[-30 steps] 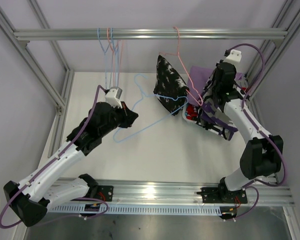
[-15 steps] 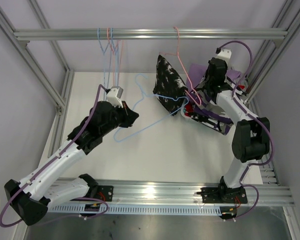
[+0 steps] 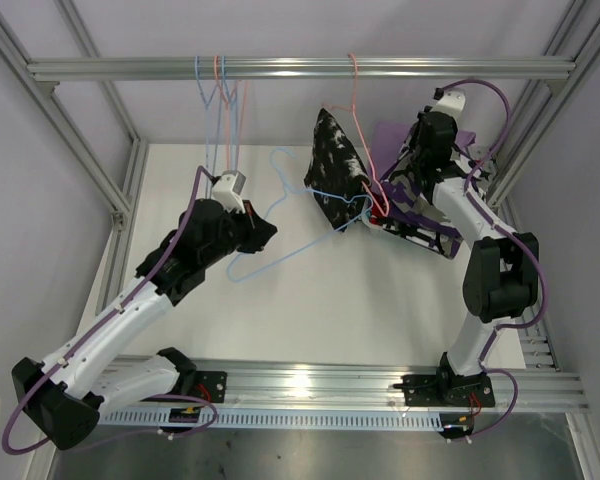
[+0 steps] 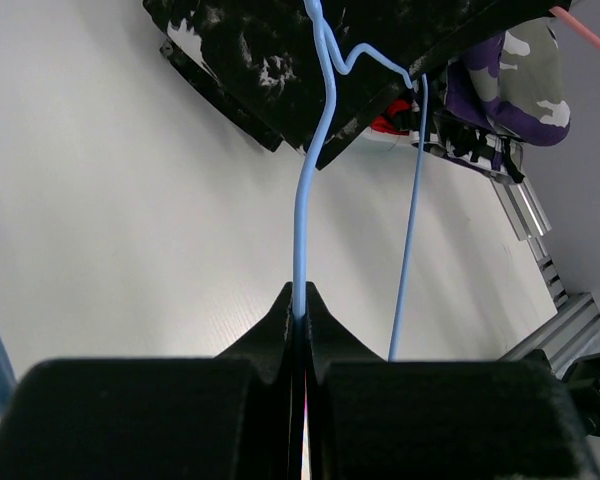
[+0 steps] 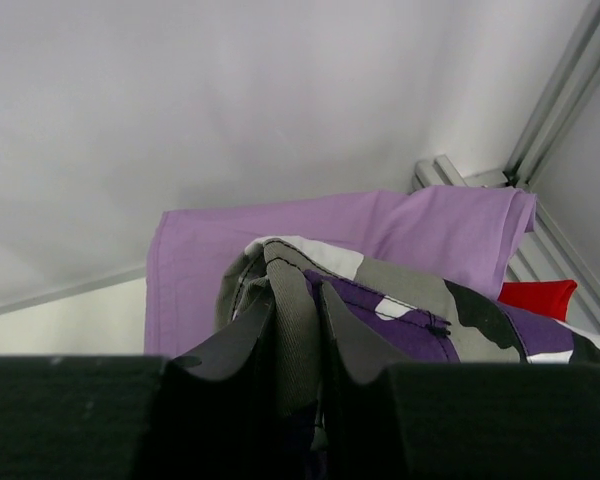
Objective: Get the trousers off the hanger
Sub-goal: Place the trousers in the bin.
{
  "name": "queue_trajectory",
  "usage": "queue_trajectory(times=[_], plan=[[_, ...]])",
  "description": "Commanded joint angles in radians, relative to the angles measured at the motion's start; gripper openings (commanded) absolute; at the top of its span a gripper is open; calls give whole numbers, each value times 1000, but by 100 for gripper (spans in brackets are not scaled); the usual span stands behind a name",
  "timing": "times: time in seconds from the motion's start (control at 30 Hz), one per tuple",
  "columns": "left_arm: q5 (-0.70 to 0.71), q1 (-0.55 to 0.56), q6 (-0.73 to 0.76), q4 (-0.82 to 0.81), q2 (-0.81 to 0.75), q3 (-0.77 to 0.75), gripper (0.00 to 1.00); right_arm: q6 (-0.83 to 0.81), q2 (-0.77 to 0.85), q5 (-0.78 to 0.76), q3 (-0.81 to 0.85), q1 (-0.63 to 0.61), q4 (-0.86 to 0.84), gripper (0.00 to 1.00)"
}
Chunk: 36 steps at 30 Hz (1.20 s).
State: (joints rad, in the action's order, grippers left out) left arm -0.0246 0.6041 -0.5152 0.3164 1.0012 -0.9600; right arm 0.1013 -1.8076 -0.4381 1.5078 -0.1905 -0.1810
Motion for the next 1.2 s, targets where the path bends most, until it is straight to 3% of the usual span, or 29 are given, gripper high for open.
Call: queue_trajectory(times=[0.0,0.2,0.5,0.53,0.57,0.6,0.63,0.73,1.17], plan=[[-17,-13,0,-49,-13,-42,0,31,21,39,88,-3,-228,0],[-40,-21,-6,-46,4,-46,0,43,-1,65,126,-4,-242,0],[-43,-21,-5,-46,8,-48,0,86,-171,162,164,-10,-216,0],[-43,-23,-5,-46,8,-48,0,100,-183,168,158,-10,-213,3],[-43,-21,-5,-43,10,-48,0,104,-206,176,154,-10,-192,35],[-46,-23,-5,-45,10,-49,0,106,-217,185,154,-12,-178,54],[-47,-23,-3,-46,8,-48,0,107,-226,209,157,-12,-161,59],[-57,-21,-5,-48,13,-48,0,103,-219,229,143,-12,-114,99],[-77,-21,0,-48,-4,-49,0,71,75,170,48,-10,43,99]])
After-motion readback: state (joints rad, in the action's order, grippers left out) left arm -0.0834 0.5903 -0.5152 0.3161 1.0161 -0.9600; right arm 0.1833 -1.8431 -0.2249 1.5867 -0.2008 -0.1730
